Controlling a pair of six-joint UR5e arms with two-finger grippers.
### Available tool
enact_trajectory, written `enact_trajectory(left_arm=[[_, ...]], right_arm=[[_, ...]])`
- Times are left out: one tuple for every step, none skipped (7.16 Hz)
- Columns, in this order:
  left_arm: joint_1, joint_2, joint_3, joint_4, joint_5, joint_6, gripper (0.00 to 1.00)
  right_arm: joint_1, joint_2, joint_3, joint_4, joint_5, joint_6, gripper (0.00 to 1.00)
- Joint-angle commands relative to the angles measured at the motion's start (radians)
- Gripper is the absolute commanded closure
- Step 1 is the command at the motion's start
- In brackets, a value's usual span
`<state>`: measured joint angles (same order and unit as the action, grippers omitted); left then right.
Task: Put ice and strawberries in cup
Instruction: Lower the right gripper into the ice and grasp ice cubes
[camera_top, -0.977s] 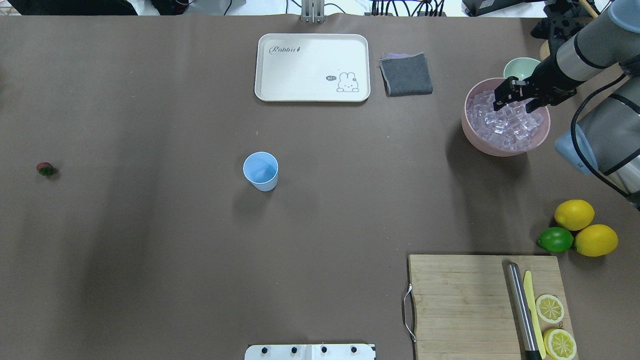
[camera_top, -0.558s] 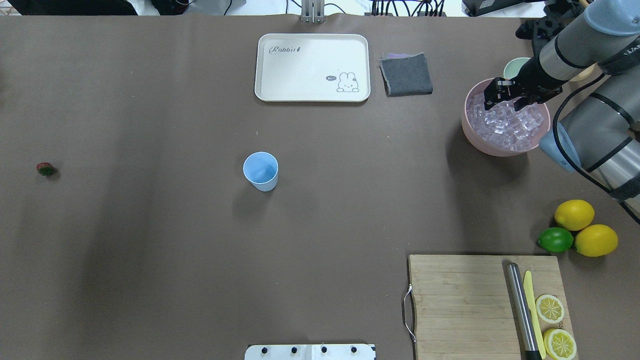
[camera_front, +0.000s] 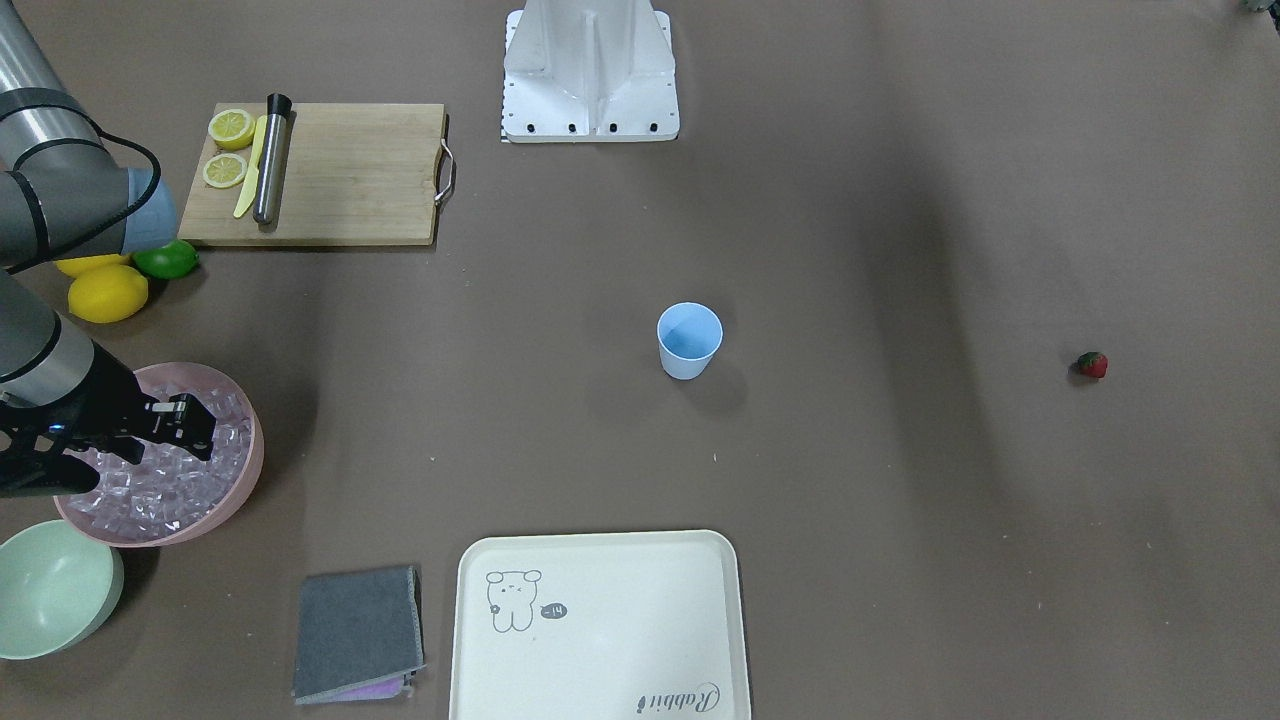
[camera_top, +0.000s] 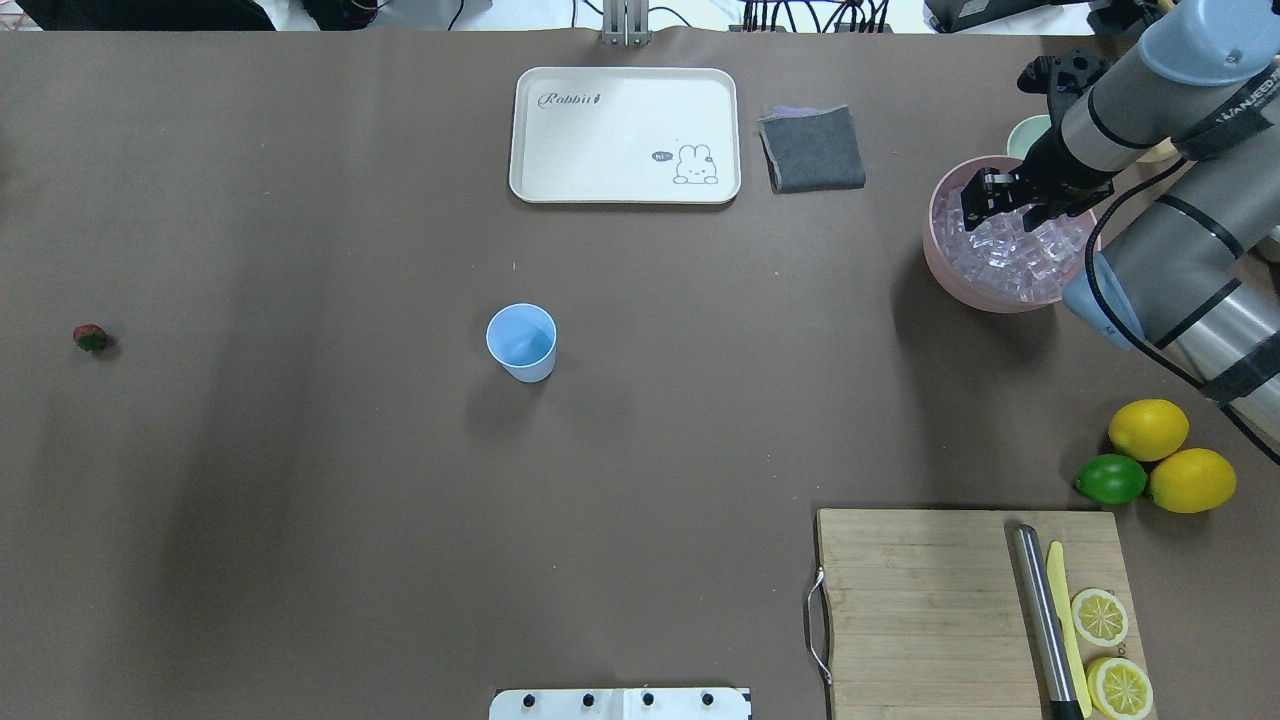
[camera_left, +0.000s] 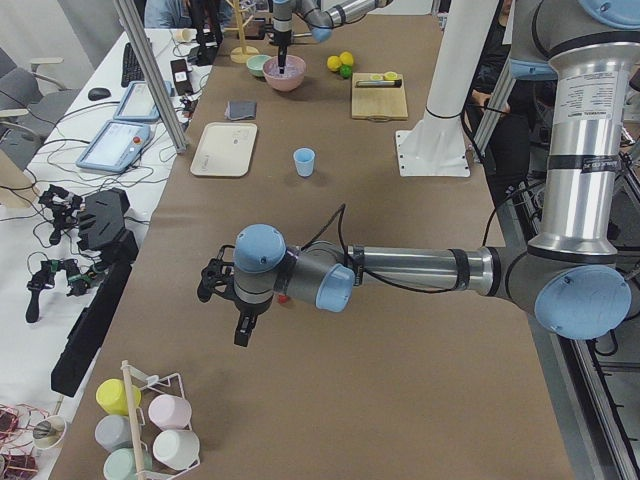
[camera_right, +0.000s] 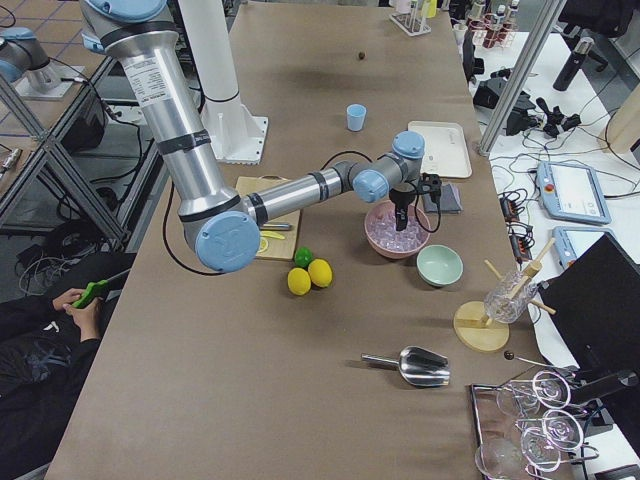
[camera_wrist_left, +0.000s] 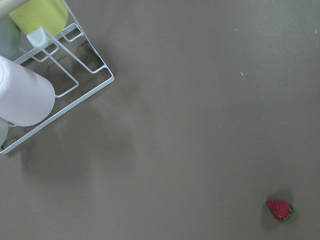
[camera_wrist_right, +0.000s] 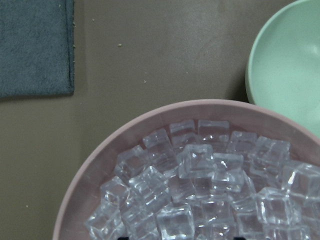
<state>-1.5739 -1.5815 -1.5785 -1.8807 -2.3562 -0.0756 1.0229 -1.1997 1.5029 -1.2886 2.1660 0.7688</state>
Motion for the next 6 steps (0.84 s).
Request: enact_trajectory(left_arm=[[0.000,0.000,0.000,0.000,0.000,0.000,0.02],[0.002,0.000,0.000,0.000,0.000,0.000,0.02],[0.002,-0.002,0.000,0.000,0.000,0.000,0.02],[0.002,-0.002,0.006,-0.002,-0.002,0.000,0.02],[0.000,-0.002,0.005,-0.002,-0.002,0.000,0.02],[0.002,-0.002,0.006,-0.002,-0.002,0.000,0.02]], right_arm=[[-0.006,-0.012,-0.001,-0.003,0.003,0.000,0.24],[-0.010,-0.020,-0.003,-0.006,0.000,0.000,0.24],[-0.017,-0.020,-0.003,-0.008,0.000,0.000,0.24],[-0.018,-0.021,-0.003,-0.008,0.000,0.000,0.24],[-0.021,-0.021,-0.004,-0.008,-0.002,0.000,0.25],[-0.026,-0.021,-0.009,-0.008,-0.002,0.001,0.26]])
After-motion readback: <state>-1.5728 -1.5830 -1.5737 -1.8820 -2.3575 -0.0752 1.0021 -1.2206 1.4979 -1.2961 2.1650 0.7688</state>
